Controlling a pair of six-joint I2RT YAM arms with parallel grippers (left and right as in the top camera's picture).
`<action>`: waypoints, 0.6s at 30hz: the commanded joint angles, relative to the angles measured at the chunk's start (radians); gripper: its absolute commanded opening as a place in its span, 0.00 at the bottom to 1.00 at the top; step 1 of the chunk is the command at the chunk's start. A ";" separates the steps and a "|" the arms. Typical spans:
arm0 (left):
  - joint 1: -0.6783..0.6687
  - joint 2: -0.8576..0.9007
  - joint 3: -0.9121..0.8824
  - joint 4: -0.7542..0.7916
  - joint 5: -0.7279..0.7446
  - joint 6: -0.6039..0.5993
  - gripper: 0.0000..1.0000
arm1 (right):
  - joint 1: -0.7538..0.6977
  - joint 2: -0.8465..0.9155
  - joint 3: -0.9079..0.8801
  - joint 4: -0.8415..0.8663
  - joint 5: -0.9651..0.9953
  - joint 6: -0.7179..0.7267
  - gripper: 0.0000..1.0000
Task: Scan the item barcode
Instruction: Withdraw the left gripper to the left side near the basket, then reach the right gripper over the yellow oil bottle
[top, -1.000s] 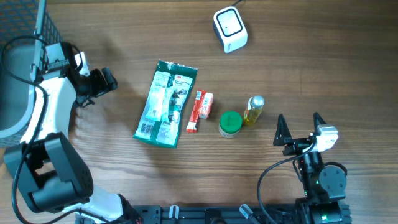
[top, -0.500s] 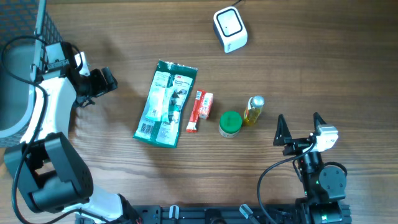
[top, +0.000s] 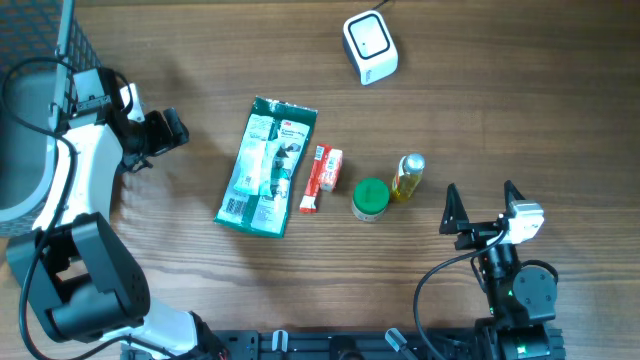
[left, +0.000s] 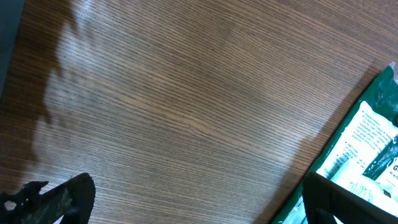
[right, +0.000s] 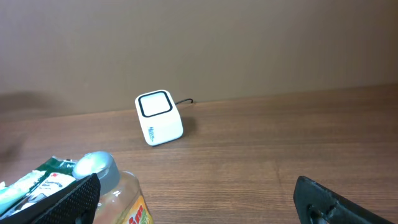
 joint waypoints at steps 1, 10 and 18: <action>0.010 0.009 -0.011 0.003 0.015 0.008 1.00 | -0.003 -0.001 -0.001 0.003 -0.013 0.014 1.00; 0.010 0.009 -0.011 0.003 0.015 0.008 1.00 | -0.003 0.024 -0.001 -0.003 -0.080 0.029 1.00; 0.010 0.009 -0.011 0.003 0.015 0.008 1.00 | -0.003 0.169 0.012 -0.019 -0.171 0.208 1.00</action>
